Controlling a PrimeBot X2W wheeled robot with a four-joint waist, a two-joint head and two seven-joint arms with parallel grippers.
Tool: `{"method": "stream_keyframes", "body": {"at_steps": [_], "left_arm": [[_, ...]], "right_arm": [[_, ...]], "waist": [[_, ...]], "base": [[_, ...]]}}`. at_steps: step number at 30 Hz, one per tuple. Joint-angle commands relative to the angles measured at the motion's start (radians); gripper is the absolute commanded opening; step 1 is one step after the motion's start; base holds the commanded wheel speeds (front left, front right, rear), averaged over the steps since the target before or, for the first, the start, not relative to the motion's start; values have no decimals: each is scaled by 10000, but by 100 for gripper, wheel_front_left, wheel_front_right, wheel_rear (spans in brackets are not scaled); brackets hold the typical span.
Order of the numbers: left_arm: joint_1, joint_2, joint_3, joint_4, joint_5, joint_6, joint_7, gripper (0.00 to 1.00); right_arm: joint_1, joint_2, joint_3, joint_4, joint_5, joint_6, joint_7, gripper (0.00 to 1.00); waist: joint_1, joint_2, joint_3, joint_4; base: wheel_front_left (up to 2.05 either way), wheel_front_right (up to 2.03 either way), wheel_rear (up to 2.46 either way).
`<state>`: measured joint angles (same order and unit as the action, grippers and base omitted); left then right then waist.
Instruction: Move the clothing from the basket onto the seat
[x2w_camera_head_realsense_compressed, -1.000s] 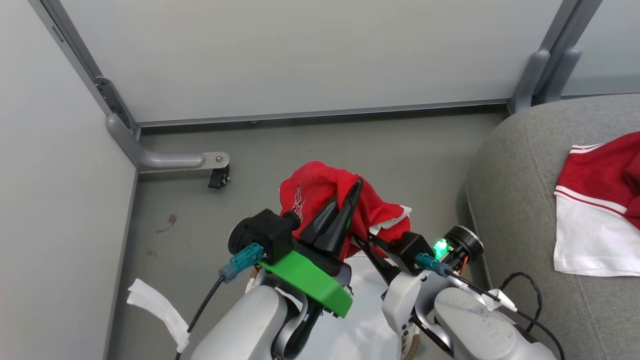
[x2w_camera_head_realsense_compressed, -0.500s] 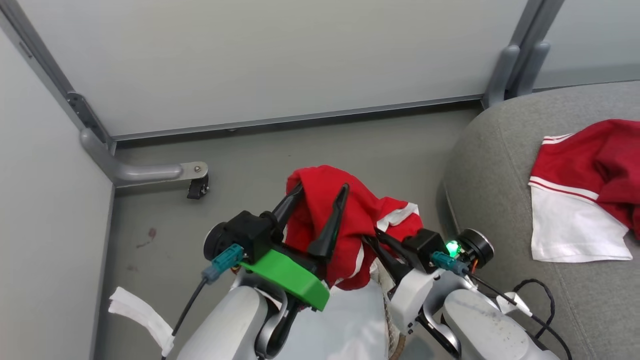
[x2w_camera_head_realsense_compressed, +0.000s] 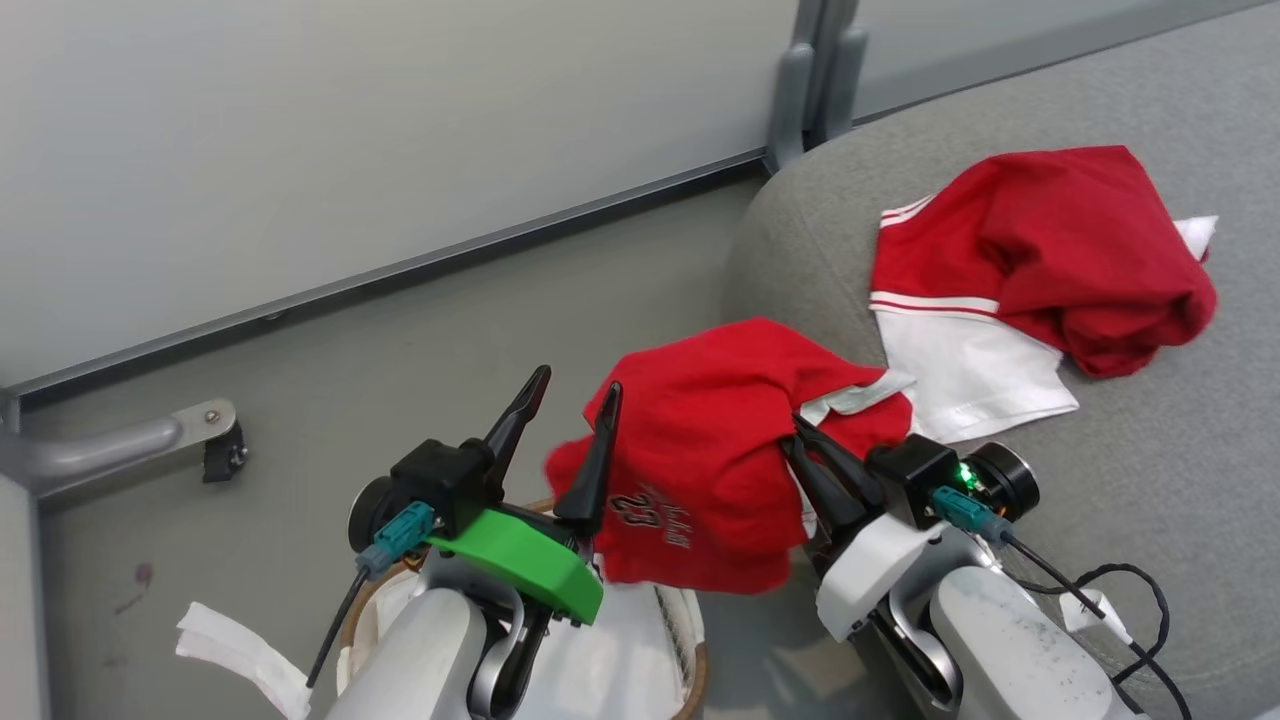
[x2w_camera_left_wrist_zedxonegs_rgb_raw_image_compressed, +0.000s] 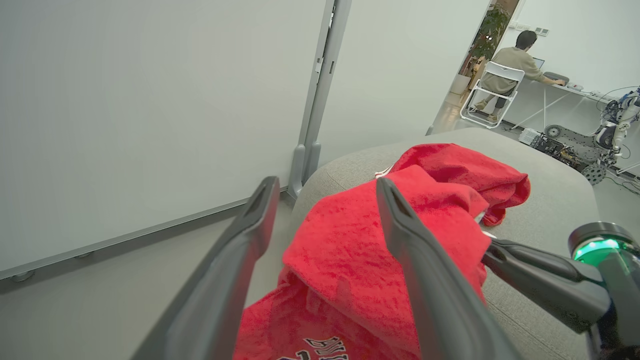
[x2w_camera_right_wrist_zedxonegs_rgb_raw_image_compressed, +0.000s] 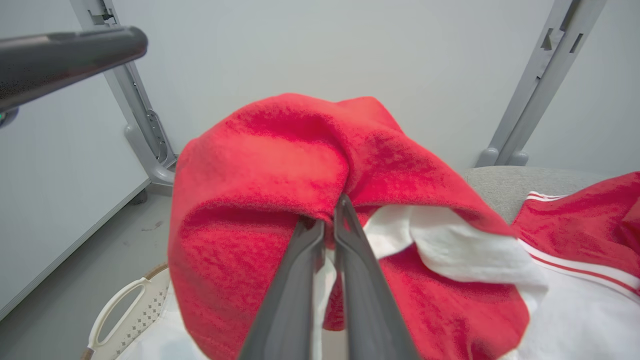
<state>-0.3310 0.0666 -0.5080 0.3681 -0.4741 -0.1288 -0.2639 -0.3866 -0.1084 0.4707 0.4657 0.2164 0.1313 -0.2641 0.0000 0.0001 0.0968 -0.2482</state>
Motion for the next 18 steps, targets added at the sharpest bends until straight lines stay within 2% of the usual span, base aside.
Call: {"method": "stream_keyframes", "body": {"at_steps": [1, 10, 18], "left_arm": [[107, 53, 42, 55, 77, -26, -7, 100], [247, 182, 169, 110, 205, -28, -7, 100], [-212, 145, -324, 207, 172, -27, -7, 100]], "right_arm": [[172, -2, -107, -137, 3, -11, -4, 0], [600, 144, -800, -873, -26, -12, -4, 0], [320, -186, -2061, -1828, -439, -11, -3, 0]], "waist": [[0, -1, 173, -1373], [0, -1, 372, -2809], [0, -1, 875, -2992]], "base": [[0, 0, 0], [0, 0, 0], [0, 0, 0]]}}
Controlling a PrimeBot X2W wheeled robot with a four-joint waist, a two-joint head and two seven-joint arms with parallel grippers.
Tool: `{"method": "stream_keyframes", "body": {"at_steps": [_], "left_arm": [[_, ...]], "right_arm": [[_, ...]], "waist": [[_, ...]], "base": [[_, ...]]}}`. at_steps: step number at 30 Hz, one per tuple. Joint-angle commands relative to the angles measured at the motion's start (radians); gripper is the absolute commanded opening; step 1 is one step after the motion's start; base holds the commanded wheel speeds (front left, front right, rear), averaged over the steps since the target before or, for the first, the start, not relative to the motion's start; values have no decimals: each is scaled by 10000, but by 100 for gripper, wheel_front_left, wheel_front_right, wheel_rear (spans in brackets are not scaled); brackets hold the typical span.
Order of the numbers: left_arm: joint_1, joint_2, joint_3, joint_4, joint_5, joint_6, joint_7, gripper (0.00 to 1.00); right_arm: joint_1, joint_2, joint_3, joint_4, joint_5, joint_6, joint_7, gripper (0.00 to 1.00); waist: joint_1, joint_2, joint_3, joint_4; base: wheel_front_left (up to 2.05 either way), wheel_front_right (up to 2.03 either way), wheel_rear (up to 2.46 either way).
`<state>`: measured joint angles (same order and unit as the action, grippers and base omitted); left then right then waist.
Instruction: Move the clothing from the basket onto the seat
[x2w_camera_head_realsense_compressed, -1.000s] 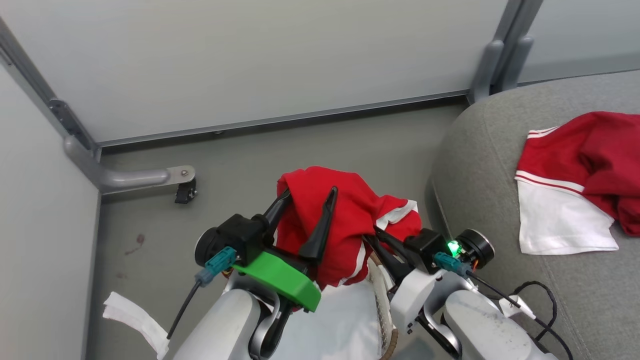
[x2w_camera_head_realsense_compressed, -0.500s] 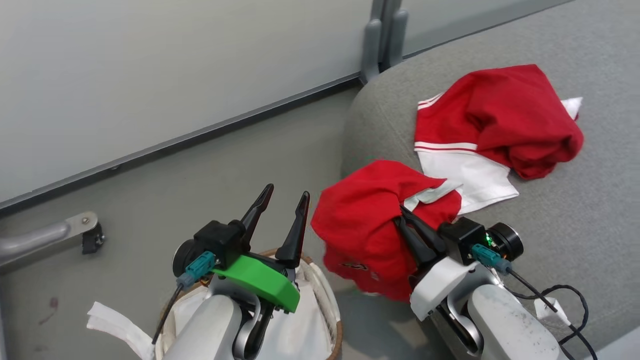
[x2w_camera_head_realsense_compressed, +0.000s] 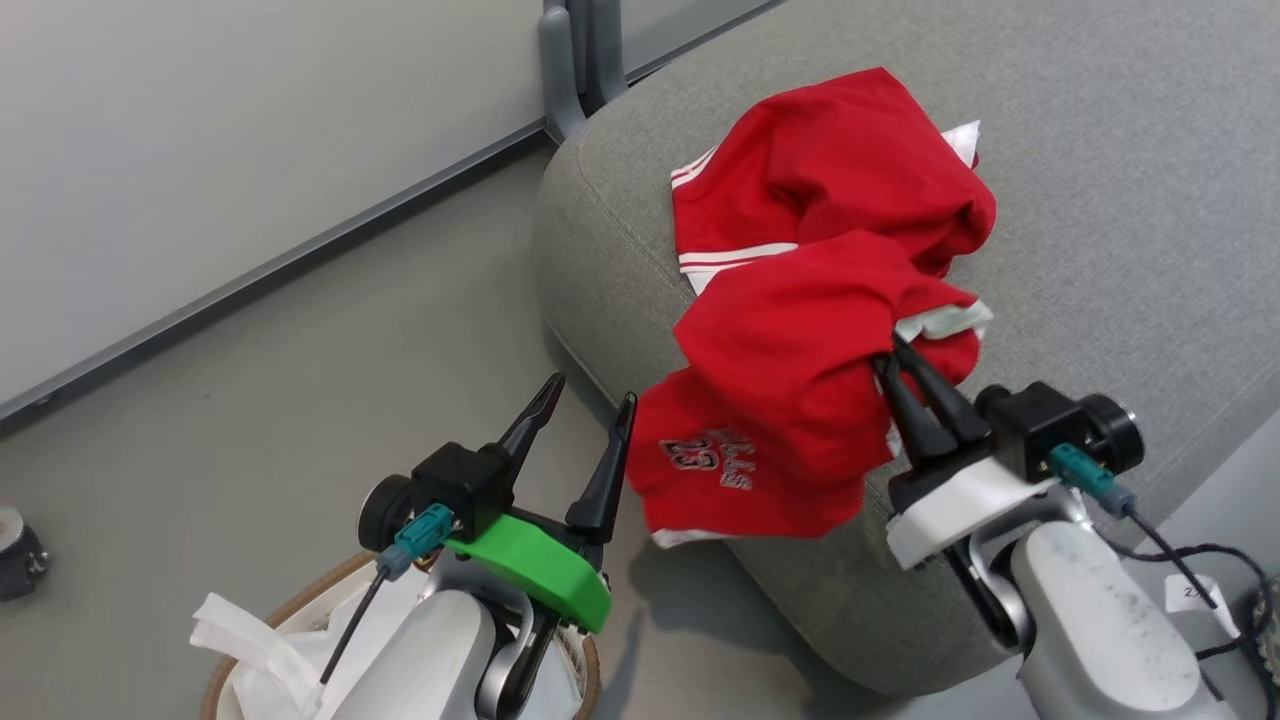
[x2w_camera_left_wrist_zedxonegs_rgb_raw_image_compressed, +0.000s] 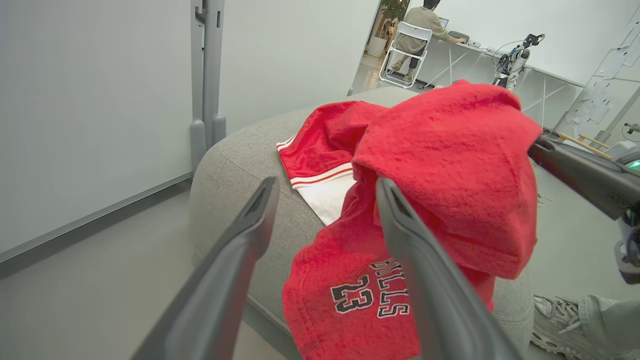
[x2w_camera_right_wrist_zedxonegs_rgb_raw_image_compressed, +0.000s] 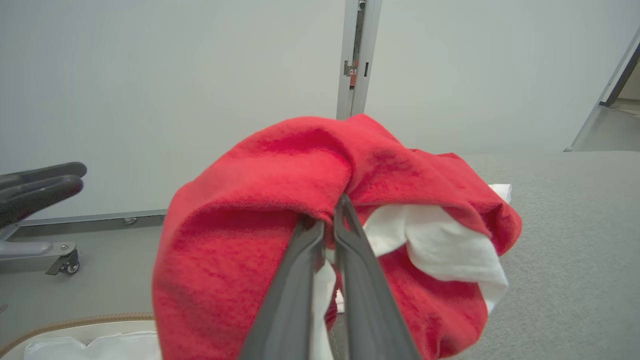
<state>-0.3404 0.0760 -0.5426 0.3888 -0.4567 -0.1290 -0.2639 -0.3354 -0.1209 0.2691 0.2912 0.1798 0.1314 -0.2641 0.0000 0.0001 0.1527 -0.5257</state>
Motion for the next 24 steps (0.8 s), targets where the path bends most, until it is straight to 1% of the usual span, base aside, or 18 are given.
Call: {"method": "stream_keyframes", "body": {"at_steps": [1, 6, 11, 15, 19, 22, 24], "left_arm": [[-176, 68, -46, 20, -12, -25, -7, 100], [-401, 223, -201, -66, 52, -25, -7, 100], [-571, 470, -115, -222, 161, -25, -7, 100], [-862, 645, -355, -345, 298, -25, -7, 100], [-1338, 775, -690, -374, 322, -25, -7, 100], [-1705, 860, -971, -371, 325, -25, -7, 100], [-1905, 902, -1065, -344, 307, -25, -7, 100]], "right_arm": [[-357, -207, -198, -179, -146, -13, -3, 0], [-1520, -1078, -589, -362, -637, -14, -3, 0], [-3147, -1802, -793, 49, -976, -14, -3, 0], [-4428, -2417, -1388, 671, -1325, -14, -3, 0], [-5480, -2989, -2080, 1573, -1658, -14, -2, 0], [-6039, -3182, -2638, 2312, -1838, -14, -3, 0], [-6246, -3177, -2892, 2805, -1918, -14, -3, 0]], "waist": [[0, -1, 398, -225], [0, -1, 877, -236], [0, -1, 1527, -240], [0, -1, 2156, 128], [0, -1, 2809, 610], [0, -1, 3272, 992], [0, -1, 3545, 1206]], "base": [[0, 0, 0], [0, 0, 0], [0, 0, 0], [0, 0, 0], [0, 0, 0], [0, 0, 0], [0, 0, 0]]}}
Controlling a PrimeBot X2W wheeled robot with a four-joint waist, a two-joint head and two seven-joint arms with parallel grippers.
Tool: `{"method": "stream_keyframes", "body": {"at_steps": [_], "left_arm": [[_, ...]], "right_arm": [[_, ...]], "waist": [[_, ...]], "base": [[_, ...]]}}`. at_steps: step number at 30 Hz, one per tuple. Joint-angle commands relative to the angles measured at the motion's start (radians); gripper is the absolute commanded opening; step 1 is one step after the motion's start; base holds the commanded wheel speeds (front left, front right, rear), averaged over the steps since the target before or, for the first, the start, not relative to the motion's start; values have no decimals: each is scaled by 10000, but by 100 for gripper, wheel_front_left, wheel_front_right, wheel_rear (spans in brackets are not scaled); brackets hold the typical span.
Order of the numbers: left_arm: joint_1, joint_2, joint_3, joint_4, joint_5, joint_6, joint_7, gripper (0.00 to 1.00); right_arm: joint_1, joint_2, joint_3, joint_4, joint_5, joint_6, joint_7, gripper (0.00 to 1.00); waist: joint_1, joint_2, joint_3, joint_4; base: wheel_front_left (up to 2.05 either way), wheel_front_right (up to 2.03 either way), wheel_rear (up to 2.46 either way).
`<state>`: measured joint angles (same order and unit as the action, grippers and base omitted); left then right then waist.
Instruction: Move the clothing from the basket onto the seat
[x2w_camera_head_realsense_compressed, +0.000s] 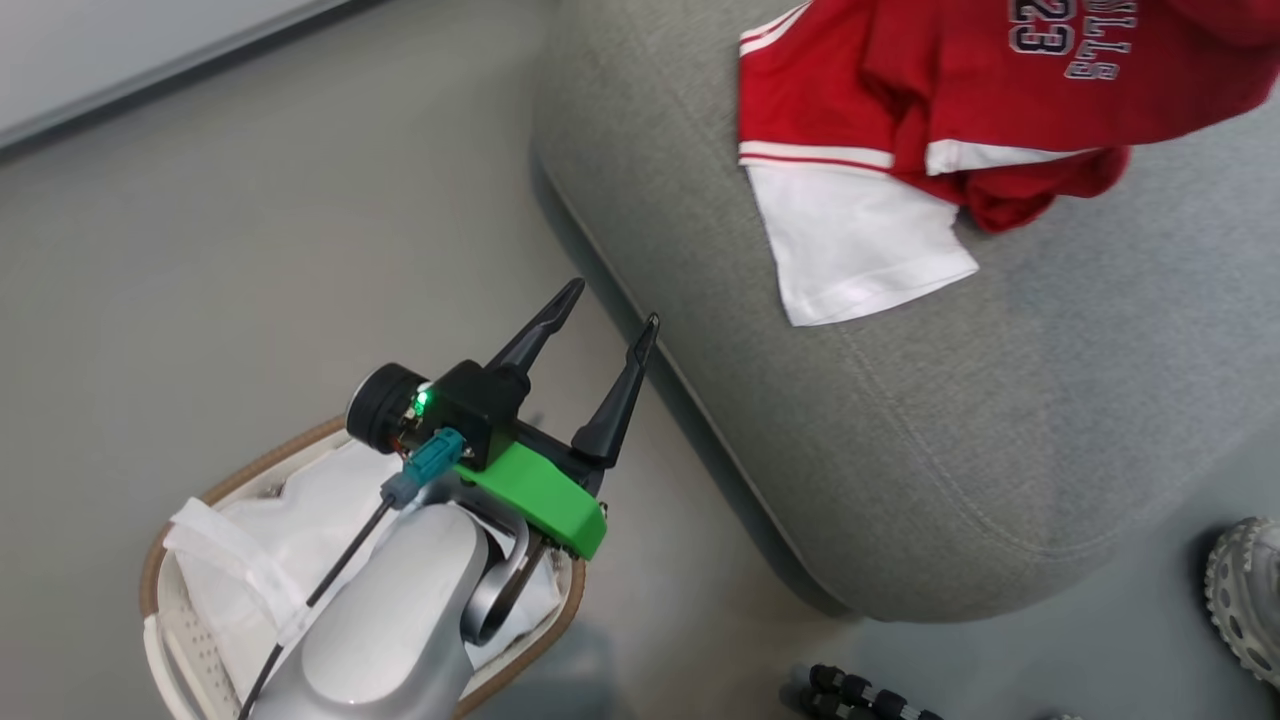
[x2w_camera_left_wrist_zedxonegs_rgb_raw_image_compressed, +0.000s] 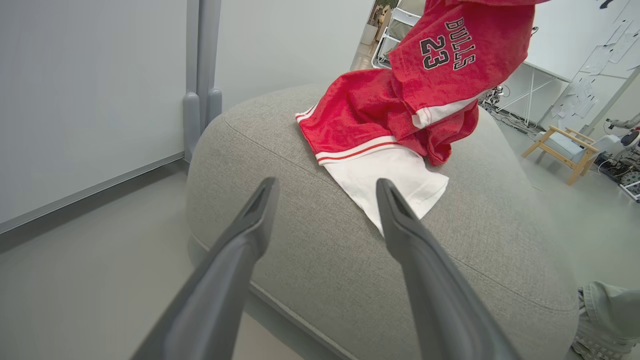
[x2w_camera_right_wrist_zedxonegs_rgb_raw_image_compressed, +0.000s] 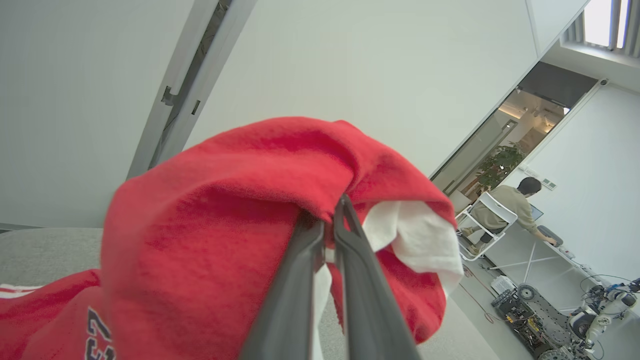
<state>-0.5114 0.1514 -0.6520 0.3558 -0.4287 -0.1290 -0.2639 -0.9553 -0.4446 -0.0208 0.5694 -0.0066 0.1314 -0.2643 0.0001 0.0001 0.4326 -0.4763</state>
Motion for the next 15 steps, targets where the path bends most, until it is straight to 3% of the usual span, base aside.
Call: {"method": "stream_keyframes", "body": {"at_steps": [1, 7, 15], "left_arm": [[-273, 152, -35, -2, 24, -25, -7, 100], [-665, 201, -278, 144, -25, -25, -7, 100], [-737, 300, -213, 294, 8, -25, -7, 100]], "right_arm": [[-74, 72, -83, 234, -127, -14, 0, 0], [336, 686, -486, 1339, -154, -14, 0, 0], [1146, 1540, -1027, 2043, 163, -14, 0, 0]], "waist": [[-1, -1, 858, 804], [-1, -1, 1445, 1284], [-1, -1, 1667, 1385]], "base": [[0, 0, 0], [0, 0, 0], [0, 0, 0]]}}
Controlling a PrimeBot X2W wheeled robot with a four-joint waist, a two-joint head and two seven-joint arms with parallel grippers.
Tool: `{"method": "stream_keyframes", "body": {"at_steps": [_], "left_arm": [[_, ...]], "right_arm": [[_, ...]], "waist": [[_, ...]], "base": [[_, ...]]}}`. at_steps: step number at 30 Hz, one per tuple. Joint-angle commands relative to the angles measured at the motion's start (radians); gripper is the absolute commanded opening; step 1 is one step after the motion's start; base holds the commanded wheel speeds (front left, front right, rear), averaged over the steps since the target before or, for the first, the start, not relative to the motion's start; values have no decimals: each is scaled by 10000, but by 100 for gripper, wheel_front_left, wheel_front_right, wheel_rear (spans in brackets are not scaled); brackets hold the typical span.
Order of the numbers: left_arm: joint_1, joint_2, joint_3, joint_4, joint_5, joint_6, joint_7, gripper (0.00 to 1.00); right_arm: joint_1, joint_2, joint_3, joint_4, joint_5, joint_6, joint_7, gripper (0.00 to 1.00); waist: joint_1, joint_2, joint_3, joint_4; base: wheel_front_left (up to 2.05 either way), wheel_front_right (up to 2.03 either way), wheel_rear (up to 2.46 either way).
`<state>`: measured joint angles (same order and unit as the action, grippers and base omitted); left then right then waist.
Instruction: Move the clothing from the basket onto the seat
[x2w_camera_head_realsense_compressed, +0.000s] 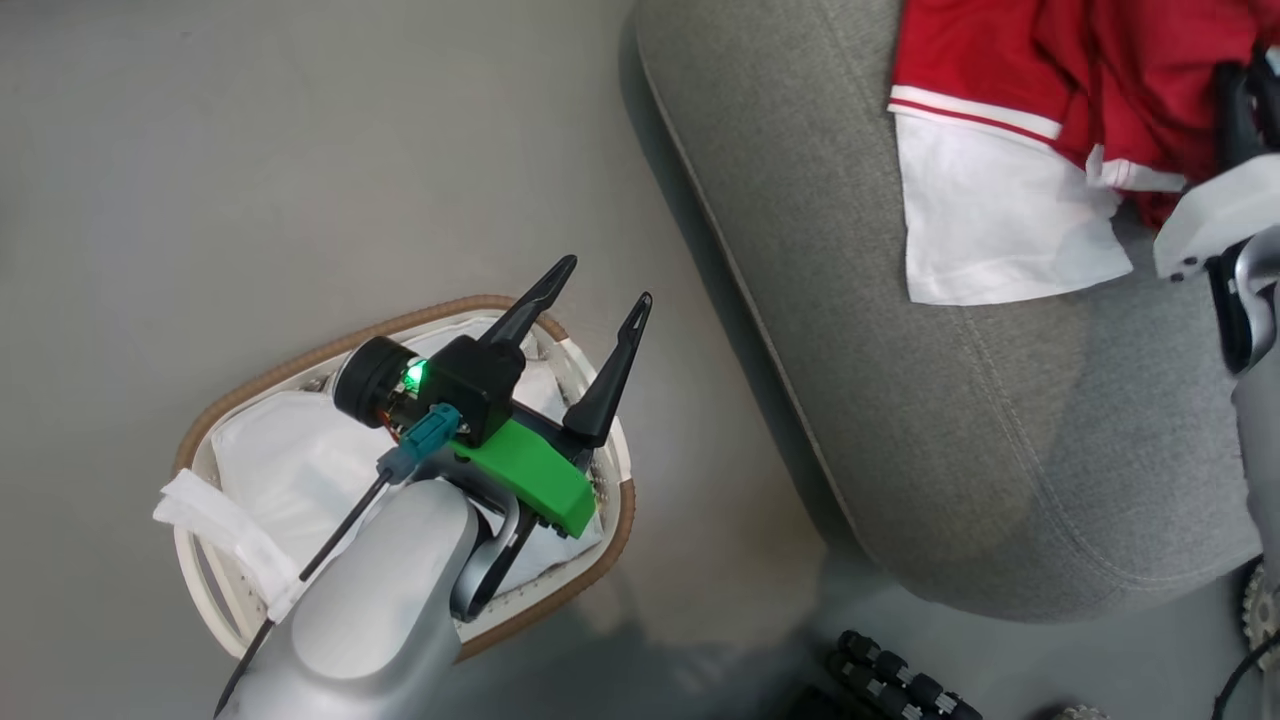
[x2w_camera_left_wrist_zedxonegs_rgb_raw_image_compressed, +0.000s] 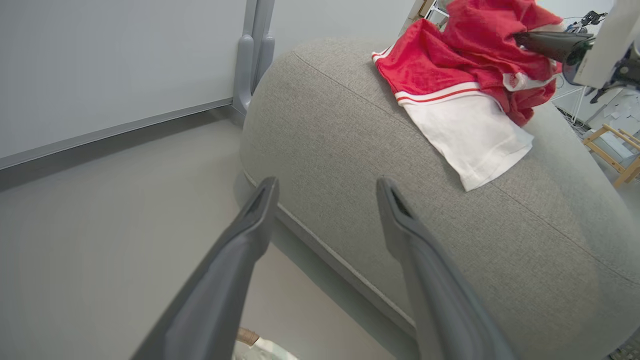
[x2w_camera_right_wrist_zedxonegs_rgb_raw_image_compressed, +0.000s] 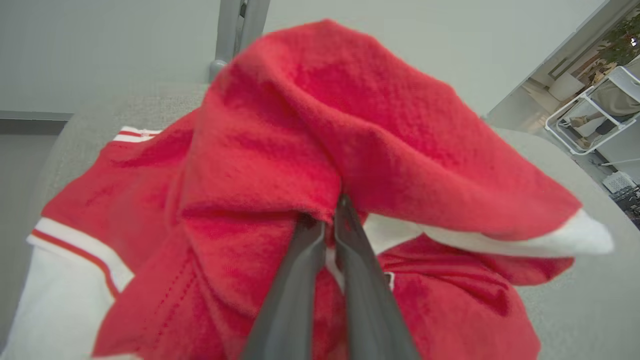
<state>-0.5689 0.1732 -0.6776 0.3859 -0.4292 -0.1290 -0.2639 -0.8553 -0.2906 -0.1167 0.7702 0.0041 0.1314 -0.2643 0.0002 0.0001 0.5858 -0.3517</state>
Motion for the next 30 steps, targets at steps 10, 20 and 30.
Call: {"method": "stream_keyframes", "body": {"at_steps": [10, 20, 30], "left_arm": [[383, -49, 259, 291, 149, -25, -7, 100], [1327, -456, 793, 179, 130, -25, -7, 100], [2276, -797, 1839, 93, 391, -25, -5, 100]], "right_arm": [[1595, 578, -911, -1222, 554, -14, 0, 100], [3451, 789, -526, -3061, 714, -14, 0, 100], [4175, 1403, 432, -3908, 1457, -14, -1, 100]], "waist": [[-2, -1, -749, -244], [-2, -1, -2313, -343], [-2, -1, -3271, 587]], "base": [[0, 0, 0], [0, 0, 0], [0, 0, 0]]}}
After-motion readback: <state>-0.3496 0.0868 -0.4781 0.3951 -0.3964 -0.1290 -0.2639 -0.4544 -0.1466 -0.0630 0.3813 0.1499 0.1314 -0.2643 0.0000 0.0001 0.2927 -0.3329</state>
